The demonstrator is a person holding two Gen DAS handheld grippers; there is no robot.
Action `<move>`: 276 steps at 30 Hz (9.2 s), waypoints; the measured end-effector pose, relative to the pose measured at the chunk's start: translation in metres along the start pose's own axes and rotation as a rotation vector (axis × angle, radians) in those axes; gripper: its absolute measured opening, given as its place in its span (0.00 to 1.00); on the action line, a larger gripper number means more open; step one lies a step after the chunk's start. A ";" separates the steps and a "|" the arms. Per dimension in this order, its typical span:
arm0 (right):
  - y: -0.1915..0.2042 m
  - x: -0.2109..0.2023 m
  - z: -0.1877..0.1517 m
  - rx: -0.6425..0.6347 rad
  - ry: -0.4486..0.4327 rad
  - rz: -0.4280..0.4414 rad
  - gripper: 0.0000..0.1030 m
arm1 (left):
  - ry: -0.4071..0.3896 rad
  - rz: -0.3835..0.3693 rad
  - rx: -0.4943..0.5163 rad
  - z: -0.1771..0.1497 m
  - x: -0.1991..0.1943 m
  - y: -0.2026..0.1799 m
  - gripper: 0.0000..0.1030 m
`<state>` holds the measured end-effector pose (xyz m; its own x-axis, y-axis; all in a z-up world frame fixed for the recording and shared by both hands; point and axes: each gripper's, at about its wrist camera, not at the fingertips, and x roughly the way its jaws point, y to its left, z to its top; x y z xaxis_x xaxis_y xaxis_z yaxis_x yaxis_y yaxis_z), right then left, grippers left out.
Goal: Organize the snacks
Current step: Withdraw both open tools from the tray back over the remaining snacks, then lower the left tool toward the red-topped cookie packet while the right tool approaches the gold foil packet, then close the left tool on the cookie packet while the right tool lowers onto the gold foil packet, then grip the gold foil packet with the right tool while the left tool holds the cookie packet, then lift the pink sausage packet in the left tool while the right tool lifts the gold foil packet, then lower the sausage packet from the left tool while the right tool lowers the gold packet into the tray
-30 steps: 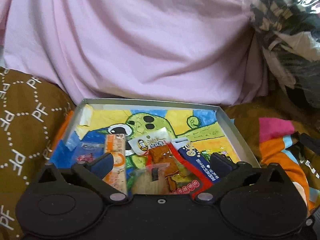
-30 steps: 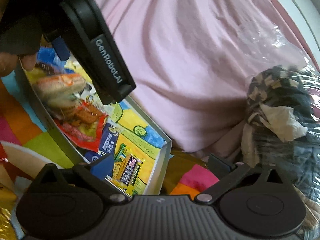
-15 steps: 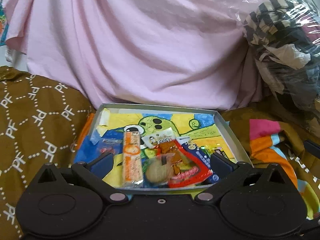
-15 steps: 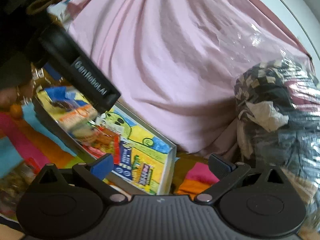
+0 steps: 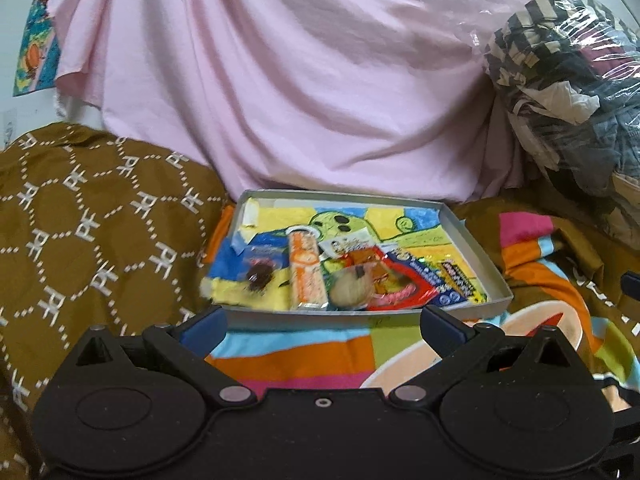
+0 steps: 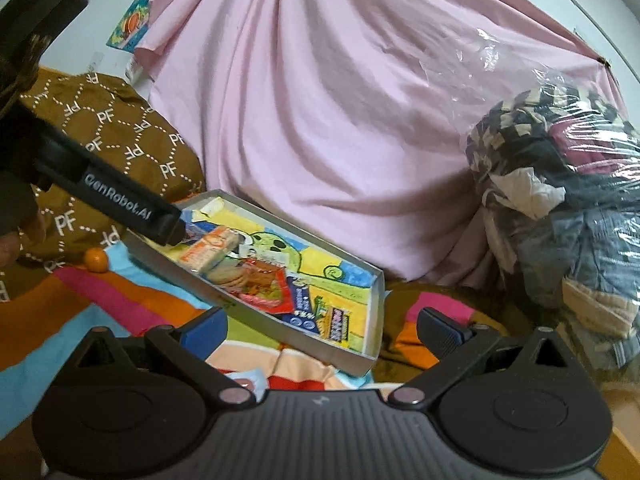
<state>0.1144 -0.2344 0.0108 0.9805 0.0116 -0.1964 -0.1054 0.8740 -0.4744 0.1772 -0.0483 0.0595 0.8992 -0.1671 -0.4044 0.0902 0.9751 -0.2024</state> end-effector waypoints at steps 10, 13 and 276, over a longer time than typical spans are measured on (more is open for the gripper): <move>0.009 -0.036 -0.013 0.074 0.053 0.046 1.00 | 0.017 0.033 0.011 -0.027 -0.031 0.019 0.99; 0.016 -0.044 -0.019 0.094 0.078 0.057 1.00 | 0.018 0.041 0.027 -0.033 -0.041 0.024 0.99; -0.004 0.046 -0.066 -0.121 0.195 -0.058 0.46 | 0.246 -0.305 -0.169 -0.002 0.097 -0.027 0.54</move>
<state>0.1486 -0.2698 -0.0530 0.9361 -0.1413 -0.3222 -0.0803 0.8058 -0.5867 0.2609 -0.0913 0.0240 0.7117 -0.4935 -0.5000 0.2461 0.8417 -0.4806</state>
